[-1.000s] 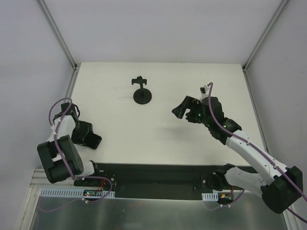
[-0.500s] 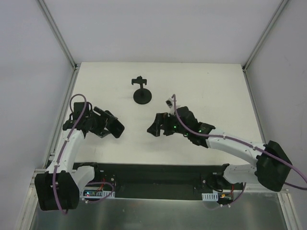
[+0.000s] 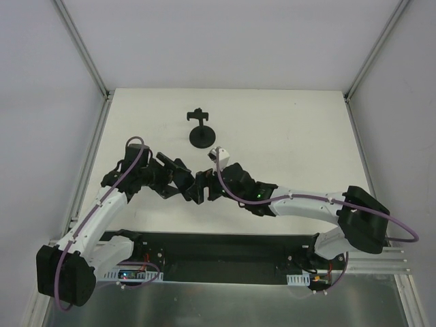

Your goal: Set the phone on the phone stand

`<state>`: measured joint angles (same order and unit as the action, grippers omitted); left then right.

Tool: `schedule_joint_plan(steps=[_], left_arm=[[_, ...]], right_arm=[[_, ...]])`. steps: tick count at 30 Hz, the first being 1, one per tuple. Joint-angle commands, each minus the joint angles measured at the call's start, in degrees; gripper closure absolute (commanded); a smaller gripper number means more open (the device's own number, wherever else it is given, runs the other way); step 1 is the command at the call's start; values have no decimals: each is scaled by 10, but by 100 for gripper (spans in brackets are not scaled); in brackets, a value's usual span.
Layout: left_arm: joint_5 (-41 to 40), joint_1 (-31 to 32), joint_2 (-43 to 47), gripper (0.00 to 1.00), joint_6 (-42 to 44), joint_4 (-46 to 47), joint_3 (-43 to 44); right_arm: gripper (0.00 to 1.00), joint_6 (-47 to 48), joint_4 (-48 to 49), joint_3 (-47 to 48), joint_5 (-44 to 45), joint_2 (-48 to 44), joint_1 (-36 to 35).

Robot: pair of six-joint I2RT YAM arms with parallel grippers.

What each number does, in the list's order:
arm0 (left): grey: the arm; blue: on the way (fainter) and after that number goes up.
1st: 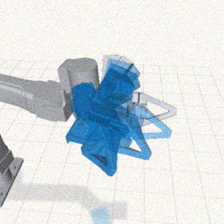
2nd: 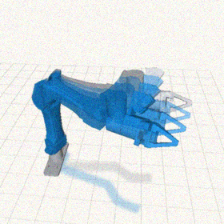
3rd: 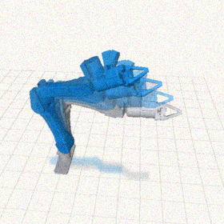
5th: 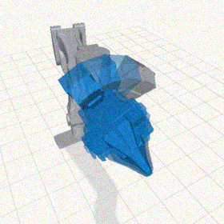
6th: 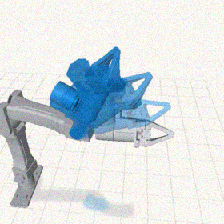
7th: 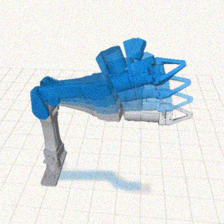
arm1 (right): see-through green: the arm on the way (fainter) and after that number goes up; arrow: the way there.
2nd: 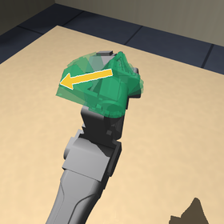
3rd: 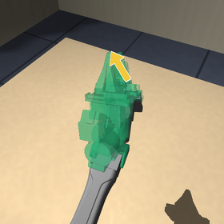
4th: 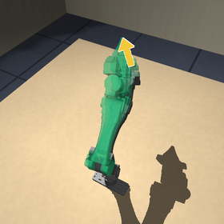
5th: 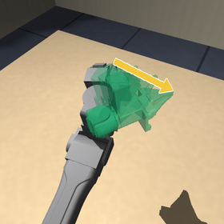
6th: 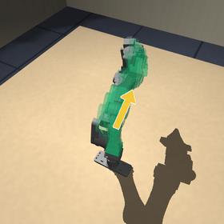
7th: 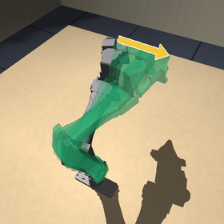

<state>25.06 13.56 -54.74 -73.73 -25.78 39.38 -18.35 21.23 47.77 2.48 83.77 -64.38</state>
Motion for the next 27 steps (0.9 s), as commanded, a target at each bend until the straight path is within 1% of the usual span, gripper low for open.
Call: schedule_joint_plan(steps=[1, 2, 3, 5, 6, 8, 9, 11, 12, 13, 14, 15, 16, 17, 18, 19, 20, 21, 22, 23, 24, 25, 26, 27], left_arm=[[12, 26, -2, 100, -54, 42, 39], [8, 36, -2, 100, -58, 44, 40], [3, 41, -2, 100, -60, 43, 42], [-10, 52, -3, 100, -63, 43, 47], [-13, 56, -3, 100, -65, 44, 48], [-21, 62, -7, 100, -68, 48, 48], [-22, 67, -9, 100, -69, 52, 47], [-16, 69, -14, 100, -70, 64, 40], [-8, 69, -16, 95, -69, 77, 36], [-3, 69, -19, 69, -64, 84, 30], [2, 69, -21, 56, -56, 92, 27], [14, 68, -21, 45, -50, 103, 24], [18, 67, -22, 15, -28, 106, 24], [22, 65, -23, 1, -7, 107, 26], [20, 63, -21, 1, 21, 108, 38], [16, 57, -20, 1, 77, 106, 44], [17, 51, -19, 1, 104, 107, 48], [18, 44, -19, 1, 134, 106, 61], [21, 31, -16, 1, 197, 103, 68], [26, 27, -16, 1, 233, 103, 76], [35, 28, -18, 1, 270, 101, 97], [48, 27, -26, 1, 341, 101, 107], [83, 30, -33, 1, 370, 101, 115], [100, 30, -42, 1, 393, 101, 133]], right_arm=[[15, 22, 15, 40, 74, 17, -18], [17, 19, 10, 42, 104, 18, -22], [22, 14, 7, 43, 117, 22, -24], [28, -4, 8, 43, 117, 30, -26], [34, -10, 13, 41, 115, 32, -27], [40, -19, 40, 32, 111, 39, -29], [51, -28, 48, 30, 110, 40, -29], [66, -29, 52, 27, 113, 41, -29], [85, -29, 54, 22, 117, 34, -30], [96, -28, 60, 15, 124, 30, -29], [99, -27, 62, 7, 142, 23, -29], [99, -17, 63, -11, 150, 4, -27], [99, -11, 63, -21, 154, -10, -20], [99, -4, 62, -34, 161, -25, -15], [99, 5, 62, -63, 161, -57, -8], [99, 29, 62, -79, 159, -75, 6], [99, 47, 61, -94, 137, -91, 15], [99, 65, 39, -114, 119, -125, 28], [99, 91, 13, -119, 98, -144, 56], [99, 99, -18, -121, 37, -162, 75], [99, 110, -80, -121, -7, -197, 97], [99, 127, -108, -116, -70, -213, 143], [99, 173, -141, -107, -171, -228, 161], [99, 201, -227, -95, -208, -256, 183]])
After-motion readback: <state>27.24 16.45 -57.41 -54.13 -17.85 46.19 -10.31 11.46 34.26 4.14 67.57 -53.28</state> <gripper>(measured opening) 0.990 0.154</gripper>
